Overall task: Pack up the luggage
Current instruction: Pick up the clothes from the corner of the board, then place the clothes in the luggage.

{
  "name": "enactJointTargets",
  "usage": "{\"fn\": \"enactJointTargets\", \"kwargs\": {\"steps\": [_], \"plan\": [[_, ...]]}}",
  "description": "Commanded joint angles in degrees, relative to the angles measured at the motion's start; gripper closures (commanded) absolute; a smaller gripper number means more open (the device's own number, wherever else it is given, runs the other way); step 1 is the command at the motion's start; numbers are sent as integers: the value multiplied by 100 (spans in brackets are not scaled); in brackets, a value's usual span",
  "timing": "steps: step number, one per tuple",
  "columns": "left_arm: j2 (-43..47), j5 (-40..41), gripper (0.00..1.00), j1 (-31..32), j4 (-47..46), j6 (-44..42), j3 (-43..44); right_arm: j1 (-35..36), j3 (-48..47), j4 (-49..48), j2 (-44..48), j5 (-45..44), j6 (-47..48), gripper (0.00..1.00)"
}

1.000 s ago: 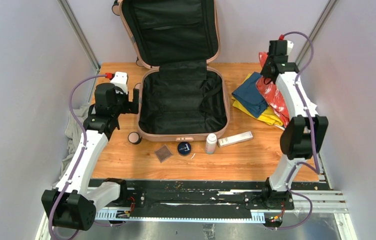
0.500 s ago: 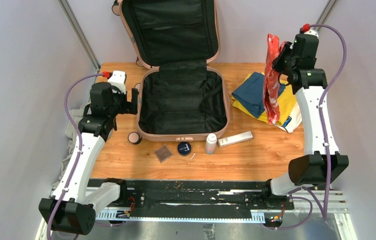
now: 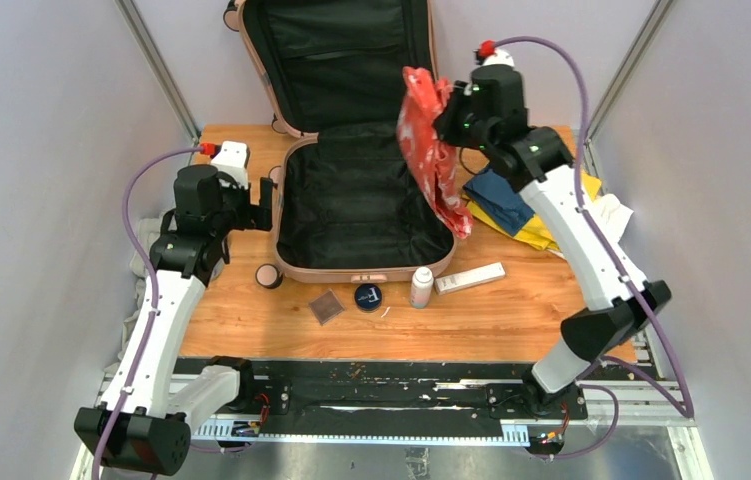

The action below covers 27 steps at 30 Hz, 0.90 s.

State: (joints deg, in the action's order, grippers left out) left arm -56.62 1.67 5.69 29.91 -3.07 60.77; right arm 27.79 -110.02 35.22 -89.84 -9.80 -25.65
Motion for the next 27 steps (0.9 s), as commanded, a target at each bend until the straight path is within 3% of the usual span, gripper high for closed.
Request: {"fn": "enactJointTargets", "kwargs": {"steps": [1, 9, 21, 27], "plan": [[194, -5, 0, -33, 225, -105, 197, 536, -610, -410, -394, -700, -190, 100], [245, 11, 0, -31, 287, -190, 216, 1035, -1471, -361, -1120, -828, -266, 100], [154, 19, 0, -33, 285, -123, 219, 1493, -1993, -356, -1550, -2773, -536, 100], [170, 96, 0, -29, 305, -183, 214, 1556, -2081, -318, -2067, -2838, -525, 100]]}}
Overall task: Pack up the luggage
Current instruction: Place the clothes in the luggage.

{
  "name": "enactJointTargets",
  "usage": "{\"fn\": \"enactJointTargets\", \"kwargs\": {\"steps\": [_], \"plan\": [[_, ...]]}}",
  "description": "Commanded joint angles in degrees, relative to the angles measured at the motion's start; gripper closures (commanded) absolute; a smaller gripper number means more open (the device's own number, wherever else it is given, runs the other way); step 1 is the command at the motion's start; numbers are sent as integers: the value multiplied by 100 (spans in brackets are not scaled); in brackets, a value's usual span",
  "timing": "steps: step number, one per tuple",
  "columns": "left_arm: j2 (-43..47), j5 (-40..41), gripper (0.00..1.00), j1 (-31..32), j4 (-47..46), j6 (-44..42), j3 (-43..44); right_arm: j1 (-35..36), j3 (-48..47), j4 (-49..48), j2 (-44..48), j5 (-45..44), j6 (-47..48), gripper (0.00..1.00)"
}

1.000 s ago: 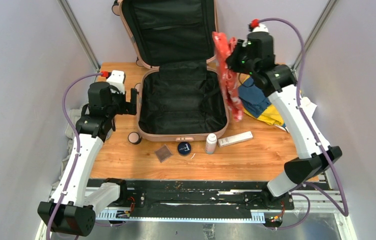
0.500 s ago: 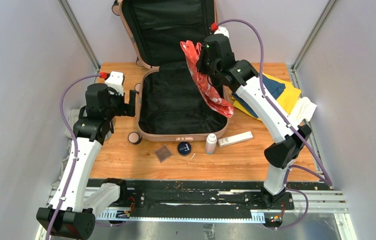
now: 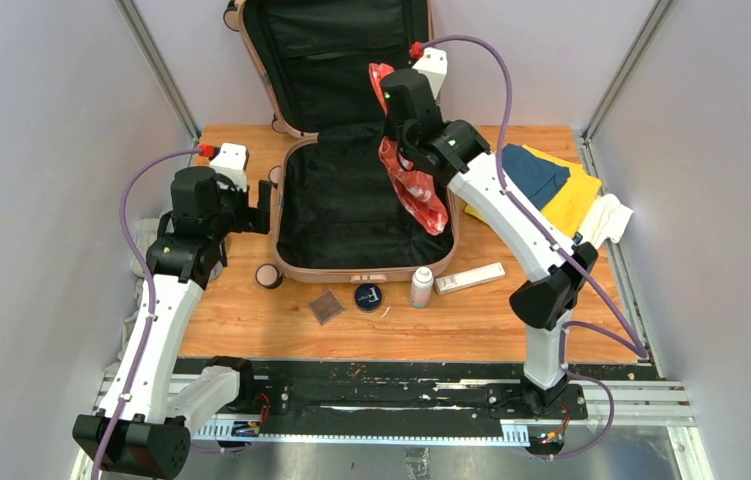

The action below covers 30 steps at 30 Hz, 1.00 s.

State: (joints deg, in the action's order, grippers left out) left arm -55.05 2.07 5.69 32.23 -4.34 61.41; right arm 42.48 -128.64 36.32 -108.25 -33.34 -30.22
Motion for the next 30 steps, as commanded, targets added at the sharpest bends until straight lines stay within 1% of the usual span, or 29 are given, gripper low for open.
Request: {"fn": "enactJointTargets", "kwargs": {"steps": [1, 5, 10, 17, 24, 27, 28, 30], "plan": [[30, 58, 0, -33, 73, -70, 140, 85, -173, -402, -282, -518, -95, 100], [41, 53, 0, -33, 49, -112, 85, 91, 118, -458, -401, -685, -316, 100], [24, 57, 0, -33, 7, -123, 14, 108, 111, -494, -732, -626, -388, 100], [-44, 18, 0, -33, -25, -69, 29, 384, -3, -459, -1523, -237, -655, 100], [-158, 83, 0, -33, 36, -84, 102, 680, -698, -513, -2504, 99, -1070, 100], [-200, 127, 0, -33, 81, -89, 164, 709, -950, -634, -2916, 427, -1268, 100], [-193, 123, 0, -33, 84, -97, 181, 709, -1022, -665, -3025, 569, -1330, 95], [-176, 120, 0, -33, 82, -115, 201, 682, -1004, -834, -3183, 895, -1403, 75]]}}
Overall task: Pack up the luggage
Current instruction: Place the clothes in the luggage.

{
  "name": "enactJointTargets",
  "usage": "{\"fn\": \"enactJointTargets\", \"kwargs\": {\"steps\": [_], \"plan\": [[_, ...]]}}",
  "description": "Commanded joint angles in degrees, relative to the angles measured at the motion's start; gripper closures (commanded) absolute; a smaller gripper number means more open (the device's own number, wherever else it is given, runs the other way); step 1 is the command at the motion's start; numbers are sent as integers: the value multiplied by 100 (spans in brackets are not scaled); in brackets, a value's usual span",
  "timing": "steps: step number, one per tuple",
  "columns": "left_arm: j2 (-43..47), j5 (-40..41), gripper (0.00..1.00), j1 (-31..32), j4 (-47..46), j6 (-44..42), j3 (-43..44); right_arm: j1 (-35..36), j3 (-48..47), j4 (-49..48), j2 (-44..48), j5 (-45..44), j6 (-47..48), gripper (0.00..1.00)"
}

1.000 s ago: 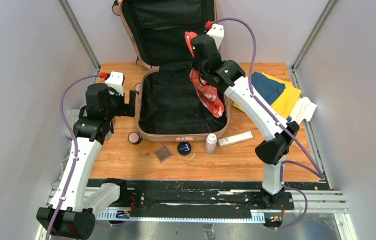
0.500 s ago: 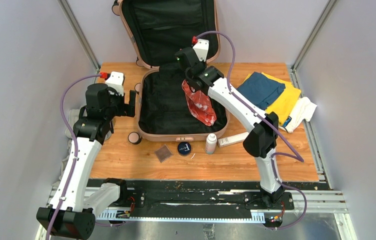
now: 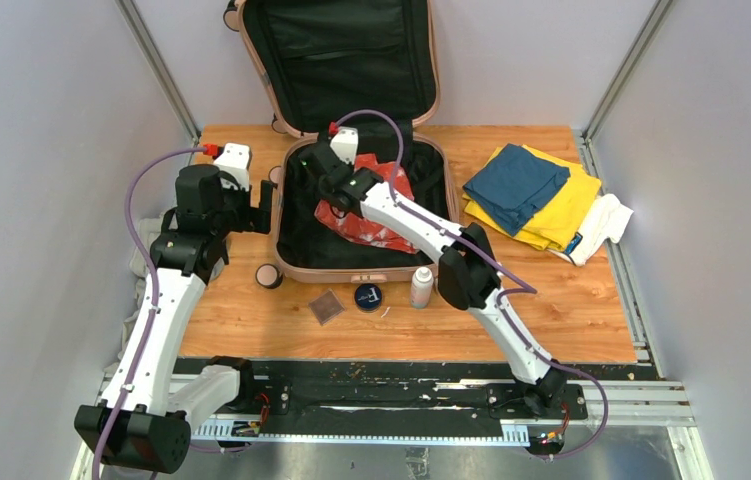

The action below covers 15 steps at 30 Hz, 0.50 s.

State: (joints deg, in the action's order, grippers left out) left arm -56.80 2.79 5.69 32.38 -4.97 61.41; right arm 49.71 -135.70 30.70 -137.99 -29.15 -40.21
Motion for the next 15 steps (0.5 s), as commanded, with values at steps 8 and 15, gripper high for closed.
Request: {"fn": "enactJointTargets", "kwargs": {"steps": [8, 15], "plan": [[-36, 43, 0, -33, 23, -74, 164, -632, -60, -1540, -629, 3152, -650, 14], [-52, -83, 0, -31, -49, -97, 65, -978, 1276, -2319, 243, 3757, -389, 56]]}}
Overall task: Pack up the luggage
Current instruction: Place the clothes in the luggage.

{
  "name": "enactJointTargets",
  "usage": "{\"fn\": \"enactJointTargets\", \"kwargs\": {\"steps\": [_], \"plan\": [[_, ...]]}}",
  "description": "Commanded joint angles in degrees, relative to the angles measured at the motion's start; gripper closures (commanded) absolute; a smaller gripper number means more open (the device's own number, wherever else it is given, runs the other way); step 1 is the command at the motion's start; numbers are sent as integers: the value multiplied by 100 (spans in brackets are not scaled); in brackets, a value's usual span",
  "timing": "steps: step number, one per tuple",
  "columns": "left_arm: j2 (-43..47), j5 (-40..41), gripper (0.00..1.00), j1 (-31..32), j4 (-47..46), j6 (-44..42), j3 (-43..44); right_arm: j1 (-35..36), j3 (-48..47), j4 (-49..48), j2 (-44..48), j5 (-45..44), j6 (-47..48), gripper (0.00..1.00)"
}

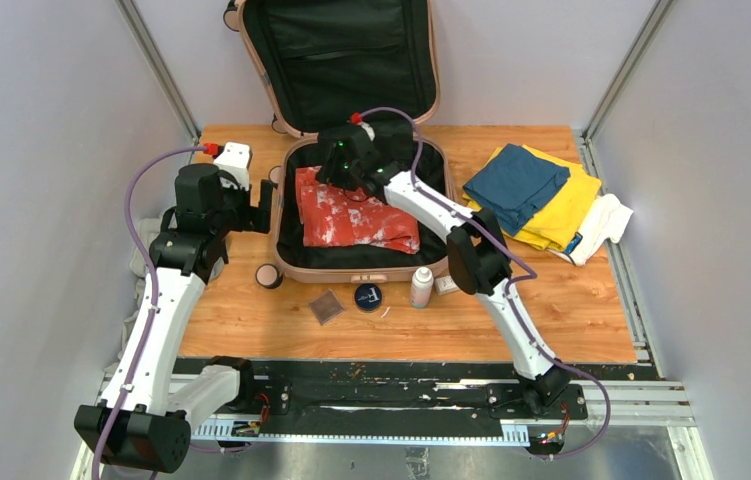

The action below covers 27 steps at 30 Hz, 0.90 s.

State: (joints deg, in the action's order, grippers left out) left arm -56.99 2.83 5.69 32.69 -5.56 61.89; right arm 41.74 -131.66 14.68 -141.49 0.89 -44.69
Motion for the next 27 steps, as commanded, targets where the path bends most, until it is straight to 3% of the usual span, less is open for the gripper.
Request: {"fn": "enactJointTargets", "kwargs": {"steps": [1, 3, 6, 10, 13, 16, 19, 21, 22, 27], "plan": [[-38, -120, 0, -33, -72, -28, 31, -243, 1220, -994, 715, 889, 2, 71], [-51, -175, 0, -33, -57, 5, 53, -327, 1460, -1116, 748, 1133, -18, 87], [-56, -245, 0, -23, 14, 82, 103, -326, 1516, -944, 524, 1225, 65, 99], [55, -451, 0, -33, 123, 158, 110, -213, 1333, -523, 115, 1015, 131, 100], [166, -620, 0, -33, 272, 139, 126, -120, 680, 321, -192, 579, 703, 98], [250, -791, 0, -28, 363, 92, 106, -146, 555, 607, 49, 312, 1065, 80], [191, -784, 0, -33, 434, 83, 172, -153, 778, 657, 714, -56, 1439, 46], [116, -908, 0, -32, 544, 4, 299, -157, 1015, 696, 1286, -508, 1836, 14], [87, -954, 0, -33, 591, -17, 357, -184, 1246, 721, 1607, -719, 1998, 4], [-49, -817, 0, -33, 627, -50, 544, -897, 2430, 793, 3174, -954, 2170, 0]]}}
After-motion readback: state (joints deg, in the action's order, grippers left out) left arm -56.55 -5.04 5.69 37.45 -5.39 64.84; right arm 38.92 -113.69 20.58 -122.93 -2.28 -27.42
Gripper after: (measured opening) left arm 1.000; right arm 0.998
